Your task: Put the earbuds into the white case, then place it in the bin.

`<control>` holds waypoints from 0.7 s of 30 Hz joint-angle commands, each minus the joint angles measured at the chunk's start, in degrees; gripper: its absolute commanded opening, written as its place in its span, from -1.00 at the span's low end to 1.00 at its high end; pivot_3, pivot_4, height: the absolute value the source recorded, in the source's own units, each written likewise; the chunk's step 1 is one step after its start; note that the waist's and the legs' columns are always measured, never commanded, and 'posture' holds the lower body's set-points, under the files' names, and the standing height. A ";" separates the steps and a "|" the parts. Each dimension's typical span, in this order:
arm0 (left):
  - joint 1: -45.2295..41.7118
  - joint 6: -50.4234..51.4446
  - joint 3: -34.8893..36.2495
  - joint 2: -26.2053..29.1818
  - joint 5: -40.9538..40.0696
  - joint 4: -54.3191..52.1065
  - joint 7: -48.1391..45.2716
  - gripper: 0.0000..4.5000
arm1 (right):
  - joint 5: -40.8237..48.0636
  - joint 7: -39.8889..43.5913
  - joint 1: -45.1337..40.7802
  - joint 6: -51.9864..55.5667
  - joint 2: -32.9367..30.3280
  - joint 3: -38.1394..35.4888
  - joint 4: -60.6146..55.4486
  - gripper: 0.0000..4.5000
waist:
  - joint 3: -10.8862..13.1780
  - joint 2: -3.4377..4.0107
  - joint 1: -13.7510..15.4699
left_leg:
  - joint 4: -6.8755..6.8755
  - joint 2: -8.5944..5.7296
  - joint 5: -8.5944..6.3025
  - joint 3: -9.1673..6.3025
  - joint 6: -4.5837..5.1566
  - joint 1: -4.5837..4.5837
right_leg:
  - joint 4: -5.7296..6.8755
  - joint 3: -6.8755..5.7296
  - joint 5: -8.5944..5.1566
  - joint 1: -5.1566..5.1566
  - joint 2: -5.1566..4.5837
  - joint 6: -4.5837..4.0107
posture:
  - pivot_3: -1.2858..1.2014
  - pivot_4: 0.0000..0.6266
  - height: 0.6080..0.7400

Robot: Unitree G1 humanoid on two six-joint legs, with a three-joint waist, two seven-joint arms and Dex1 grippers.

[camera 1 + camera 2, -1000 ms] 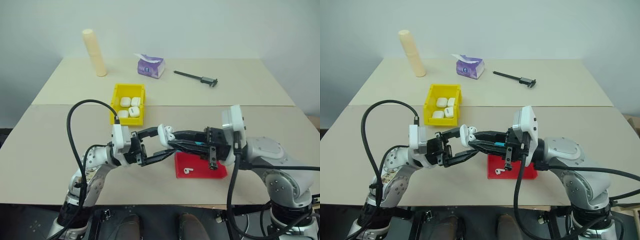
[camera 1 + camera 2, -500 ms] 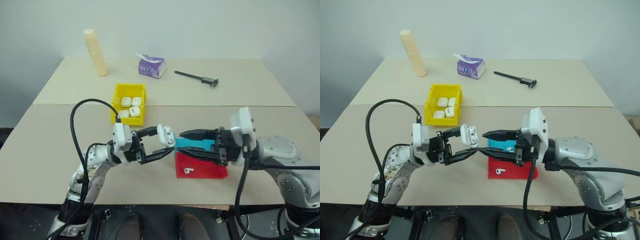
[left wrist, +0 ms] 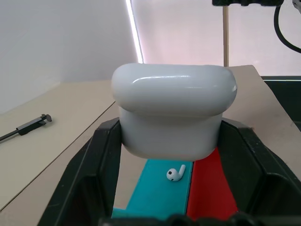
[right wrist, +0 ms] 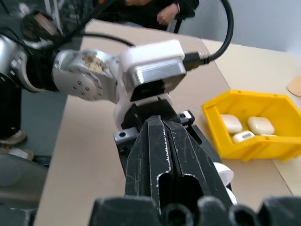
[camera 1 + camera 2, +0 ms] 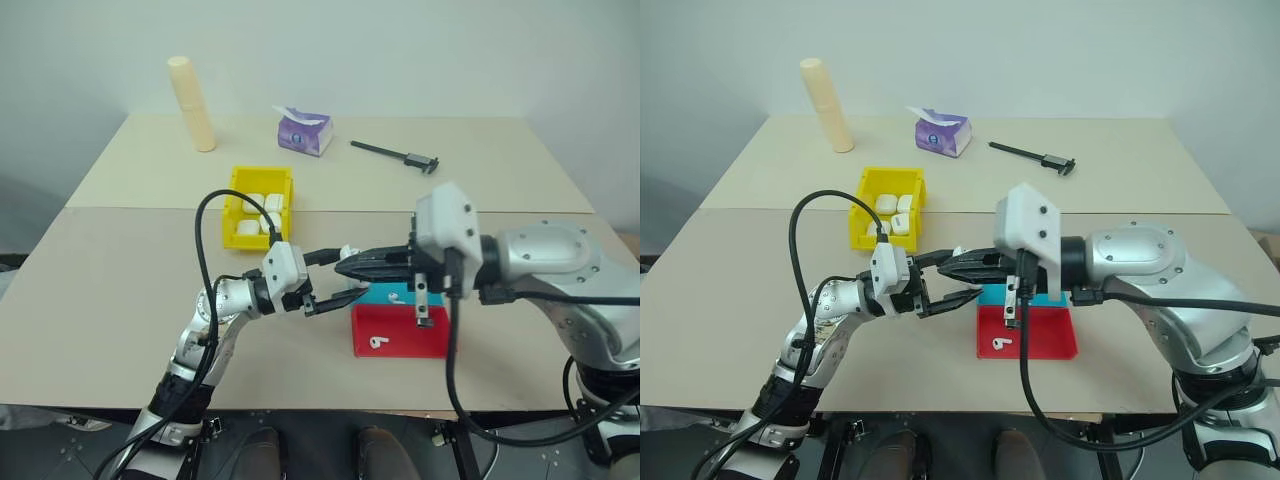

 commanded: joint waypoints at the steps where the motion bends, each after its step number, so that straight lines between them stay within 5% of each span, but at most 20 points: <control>1: -1.88 -1.48 0.35 -1.49 -0.09 -0.43 1.24 0.23 | -9.57 0.66 0.98 -6.48 -1.42 5.45 -2.43 -0.99 | 0.00 0.00 -0.01 | 0.00 0.00 0.00 0.00 0.00 0.02 | 0.00 0.00 0.00 0.02 0.00 0.00 | 0.03 -0.52 1.00; 13: -1.30 -2.23 1.06 -1.84 -0.76 -1.55 1.09 0.23 | -20.77 0.88 2.59 -10.91 -1.90 9.66 -1.17 -0.99 | 0.00 0.00 -0.03 | 0.01 0.01 0.00 0.01 0.00 0.04 | 0.03 0.00 0.00 0.00 0.02 0.00 | 0.03 -0.52 1.00; 21: -0.46 -2.65 1.90 -0.58 -1.12 -1.50 0.36 0.23 | -20.30 0.53 3.71 -10.61 -2.10 6.28 -0.88 -0.99 | 0.00 0.00 -0.02 | 0.01 0.01 0.01 0.02 0.00 0.06 | 0.05 0.00 0.00 0.00 0.01 0.00 | 0.03 -0.52 1.00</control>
